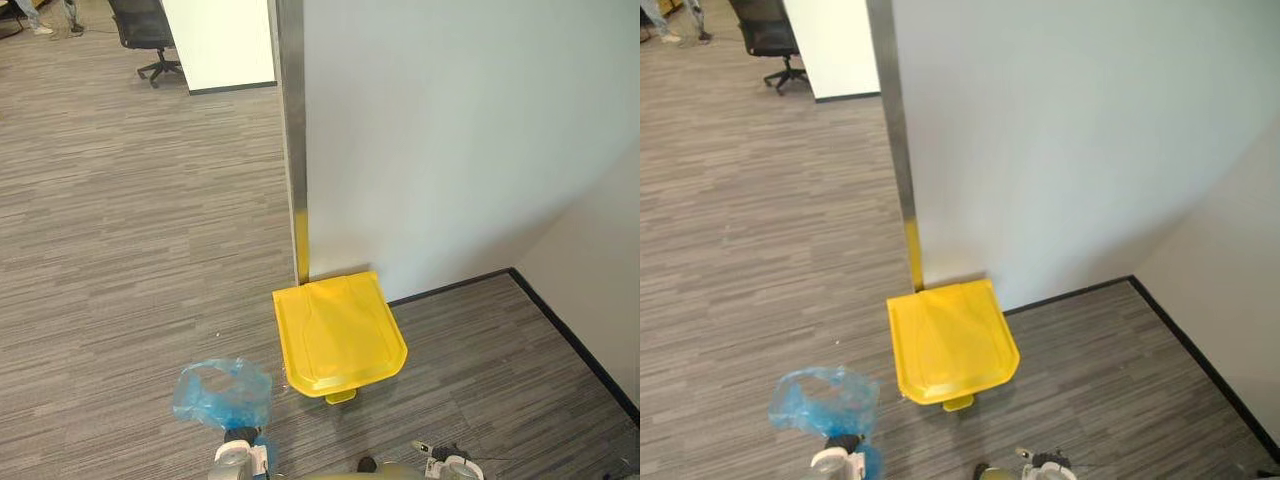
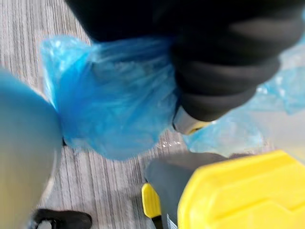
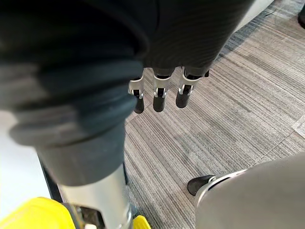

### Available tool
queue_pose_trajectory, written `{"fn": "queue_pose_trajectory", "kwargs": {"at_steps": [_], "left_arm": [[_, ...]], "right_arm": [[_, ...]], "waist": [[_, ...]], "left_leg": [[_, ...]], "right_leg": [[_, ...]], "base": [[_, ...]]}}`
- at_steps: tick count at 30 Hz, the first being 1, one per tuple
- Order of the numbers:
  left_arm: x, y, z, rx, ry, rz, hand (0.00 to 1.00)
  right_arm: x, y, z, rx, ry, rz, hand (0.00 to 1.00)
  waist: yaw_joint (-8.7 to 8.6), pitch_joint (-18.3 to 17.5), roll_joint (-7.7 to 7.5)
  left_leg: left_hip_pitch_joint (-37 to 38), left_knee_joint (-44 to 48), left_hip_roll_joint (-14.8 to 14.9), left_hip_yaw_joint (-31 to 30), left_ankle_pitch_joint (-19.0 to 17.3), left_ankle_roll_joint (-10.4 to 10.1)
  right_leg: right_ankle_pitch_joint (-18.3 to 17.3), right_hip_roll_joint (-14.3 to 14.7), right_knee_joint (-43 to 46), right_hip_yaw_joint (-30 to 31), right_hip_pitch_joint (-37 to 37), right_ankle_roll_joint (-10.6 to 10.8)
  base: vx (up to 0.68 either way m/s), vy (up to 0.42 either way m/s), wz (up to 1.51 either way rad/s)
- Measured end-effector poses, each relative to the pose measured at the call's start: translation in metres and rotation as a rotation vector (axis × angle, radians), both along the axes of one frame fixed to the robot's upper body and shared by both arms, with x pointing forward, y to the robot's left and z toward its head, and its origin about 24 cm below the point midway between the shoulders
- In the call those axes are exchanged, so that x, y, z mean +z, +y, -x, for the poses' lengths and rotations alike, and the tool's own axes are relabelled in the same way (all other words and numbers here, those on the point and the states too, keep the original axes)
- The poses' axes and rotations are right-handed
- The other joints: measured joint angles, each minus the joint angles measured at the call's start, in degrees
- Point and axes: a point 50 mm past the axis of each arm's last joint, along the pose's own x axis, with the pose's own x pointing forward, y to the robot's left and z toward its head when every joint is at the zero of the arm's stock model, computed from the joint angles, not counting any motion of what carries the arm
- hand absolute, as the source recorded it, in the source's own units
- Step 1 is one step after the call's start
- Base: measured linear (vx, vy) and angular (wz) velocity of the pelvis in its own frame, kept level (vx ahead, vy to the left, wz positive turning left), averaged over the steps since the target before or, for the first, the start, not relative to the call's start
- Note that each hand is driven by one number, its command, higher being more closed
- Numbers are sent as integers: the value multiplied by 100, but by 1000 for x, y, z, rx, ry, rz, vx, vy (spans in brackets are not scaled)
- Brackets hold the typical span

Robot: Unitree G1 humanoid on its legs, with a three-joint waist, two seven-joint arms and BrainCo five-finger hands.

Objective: Gather rubbish on tea table into small bin, then transfer packed bag to large trash can.

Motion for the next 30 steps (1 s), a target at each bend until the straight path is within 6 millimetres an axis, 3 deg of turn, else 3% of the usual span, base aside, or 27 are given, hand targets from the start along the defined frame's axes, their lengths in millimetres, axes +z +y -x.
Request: {"fn": "queue_pose_trajectory", "kwargs": {"at_steps": [7,12,14,15,17,18,19,23,25,26,27,30], "left_arm": [[-2,5,7,5,19,-10,100],[-1,7,7,16,15,-13,100],[2,10,2,21,-8,-20,100],[2,10,1,22,-14,-21,100],[3,13,-1,45,-25,-22,100],[4,13,-2,50,-28,-24,100],[4,14,-3,47,-32,-28,100],[5,14,-4,47,-35,-31,100],[5,9,-9,75,-49,-10,100],[6,7,-12,78,-55,-2,100],[8,2,-21,79,-80,12,100],[9,-8,-27,75,-97,37,100]], "right_arm": [[0,0,0,17,1,5,0],[3,-1,-8,42,-25,16,0],[5,3,-12,60,-49,20,0],[5,2,-11,62,-51,23,0],[10,-2,-18,61,-95,44,0],[10,-1,-19,61,-103,44,0],[10,0,-19,69,-100,42,0],[12,1,-27,74,-121,42,0],[10,2,-23,49,-95,36,0],[11,1,-27,45,-103,37,0],[14,-2,-32,2,-123,44,0],[14,-9,-25,-25,-117,58,0]], "waist": [[78,48,6],[102,78,-34],[97,198,-154],[86,226,-175],[47,338,-177],[63,353,-207],[81,378,-248],[94,404,-274],[214,452,-183],[234,510,-101],[196,668,-47],[217,624,19]], "left_leg": [[-3,-95,-50,182,59,52],[-160,-53,-106,418,-7,100],[-194,283,-148,264,-302,206],[-185,399,-165,204,-397,202],[-31,857,-178,-62,-673,394],[31,922,-175,-97,-740,406],[110,1012,-167,-165,-839,458],[342,1233,-161,-305,-1196,451],[377,1552,-41,-306,-1554,193],[387,1590,19,-309,-1563,175],[477,1678,-26,-412,-1498,70],[685,1677,-48,-672,-1498,70]], "right_leg": [[384,9,-494,224,59,38],[337,-47,-265,458,-304,174],[-117,-242,819,322,-588,414],[-193,-303,1228,294,-695,420],[-242,-491,3265,196,-1478,448],[-337,-507,3441,207,-1587,424],[-471,-515,3449,181,-1692,385],[-292,-387,1894,-36,-1971,271],[-86,-215,1249,-92,-1423,365],[-164,-186,1340,-108,-1422,399],[-246,-294,1859,-121,-1442,246],[-758,-400,2447,-47,-1433,231]], "base": [[-63,25,-15],[-42,23,-34],[-36,51,24],[-41,69,55],[10,79,61],[56,40,44],[90,25,40],[206,-26,25],[381,-84,-10],[477,-77,10],[370,-56,38],[246,-51,40]]}}
